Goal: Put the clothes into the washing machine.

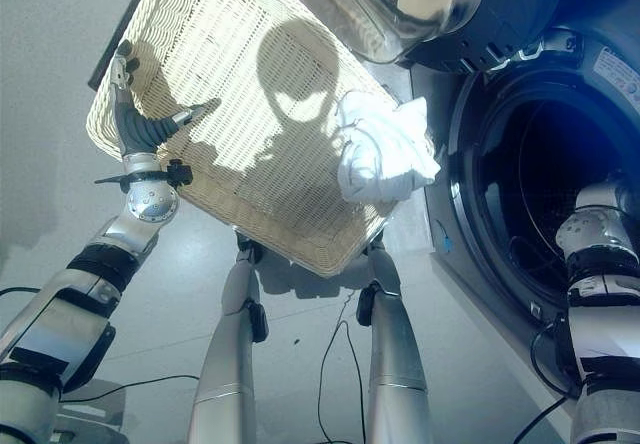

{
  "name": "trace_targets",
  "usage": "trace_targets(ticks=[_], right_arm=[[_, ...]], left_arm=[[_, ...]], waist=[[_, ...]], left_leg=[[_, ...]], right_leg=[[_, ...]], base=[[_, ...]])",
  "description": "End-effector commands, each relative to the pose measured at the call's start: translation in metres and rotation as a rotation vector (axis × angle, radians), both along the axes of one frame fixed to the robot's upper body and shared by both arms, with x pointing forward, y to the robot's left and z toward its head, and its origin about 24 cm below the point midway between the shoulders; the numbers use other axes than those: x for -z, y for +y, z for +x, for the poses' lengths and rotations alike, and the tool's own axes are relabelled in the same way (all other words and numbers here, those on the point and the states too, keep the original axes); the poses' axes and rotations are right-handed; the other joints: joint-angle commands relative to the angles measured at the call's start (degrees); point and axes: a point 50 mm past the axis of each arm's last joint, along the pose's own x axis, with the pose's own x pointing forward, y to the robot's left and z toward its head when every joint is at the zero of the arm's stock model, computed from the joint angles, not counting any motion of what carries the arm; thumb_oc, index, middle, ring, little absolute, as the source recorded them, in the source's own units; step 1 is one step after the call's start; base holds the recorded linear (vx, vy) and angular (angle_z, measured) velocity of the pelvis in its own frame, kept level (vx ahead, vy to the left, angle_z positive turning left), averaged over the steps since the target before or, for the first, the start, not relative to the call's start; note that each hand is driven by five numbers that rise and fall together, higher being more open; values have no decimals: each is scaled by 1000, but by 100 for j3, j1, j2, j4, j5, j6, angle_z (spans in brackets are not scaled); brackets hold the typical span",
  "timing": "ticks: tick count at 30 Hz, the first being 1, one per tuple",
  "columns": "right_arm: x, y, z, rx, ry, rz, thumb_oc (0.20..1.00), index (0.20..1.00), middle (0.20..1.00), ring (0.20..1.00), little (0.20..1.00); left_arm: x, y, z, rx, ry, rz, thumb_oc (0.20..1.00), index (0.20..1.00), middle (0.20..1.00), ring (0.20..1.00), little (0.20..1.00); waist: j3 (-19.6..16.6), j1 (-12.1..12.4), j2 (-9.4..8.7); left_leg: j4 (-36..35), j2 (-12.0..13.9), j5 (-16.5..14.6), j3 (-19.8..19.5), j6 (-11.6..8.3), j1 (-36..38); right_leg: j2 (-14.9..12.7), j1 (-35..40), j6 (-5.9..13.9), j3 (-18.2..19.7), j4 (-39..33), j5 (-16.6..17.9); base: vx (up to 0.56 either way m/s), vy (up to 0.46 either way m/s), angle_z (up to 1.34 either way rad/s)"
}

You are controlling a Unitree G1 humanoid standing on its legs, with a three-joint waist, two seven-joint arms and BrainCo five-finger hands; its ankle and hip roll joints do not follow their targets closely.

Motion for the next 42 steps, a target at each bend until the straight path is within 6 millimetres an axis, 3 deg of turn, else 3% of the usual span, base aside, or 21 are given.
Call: trace_targets(ticks=[1,10,16,24,31,42], right_arm=[[-6,2,3,-47,70,-135,1000,1000,1000,1000,1000],[9,15,15,-163,56,-150,1000,1000,1000,1000,1000],[31,35,28,-269,113,-185,1000,1000,1000,1000,1000],[36,56,38,-342,183,-301,1000,1000,1000,1000,1000],[42,87,45,-425,236,-481,1000,1000,1000,1000,1000],[52,126,47,-572,191,-558,1000,1000,1000,1000,1000]], left_arm=[[-18,0,-2,21,-80,-40,1000,1000,1000,1000,1000],[-19,-5,-1,28,-88,-44,1000,1000,1000,1000,1000],[-13,-10,0,26,-86,-65,1000,1000,1000,1000,1000],[-14,-14,1,32,-87,-72,1000,1000,1000,1000,1000],[-9,-17,-1,31,-92,-81,1000,1000,1000,1000,1000],[-5,-18,-3,25,-93,-95,1000,1000,1000,1000,1000]], waist=[[-99,39,-124],[-99,26,-72],[-99,18,-27],[-99,2,13],[-99,-47,17],[-99,-116,-11]], left_leg=[[393,28,-410,-292,-226,-259],[379,4,-356,-245,-217,-333],[393,12,-401,-193,-225,-298],[379,6,-387,-139,-222,-317],[378,2,-357,-84,-218,-370],[341,26,-307,0,-238,-375]], right_leg=[[-193,153,955,18,-499,474],[-210,50,936,46,-495,511],[-208,54,942,81,-441,446],[-199,2,929,124,-429,434],[-173,-84,920,188,-406,437],[-162,-121,907,250,-407,421]], base=[[-4,31,0],[0,0,0],[0,0,0],[2,7,-1],[0,5,0],[0,0,0]])
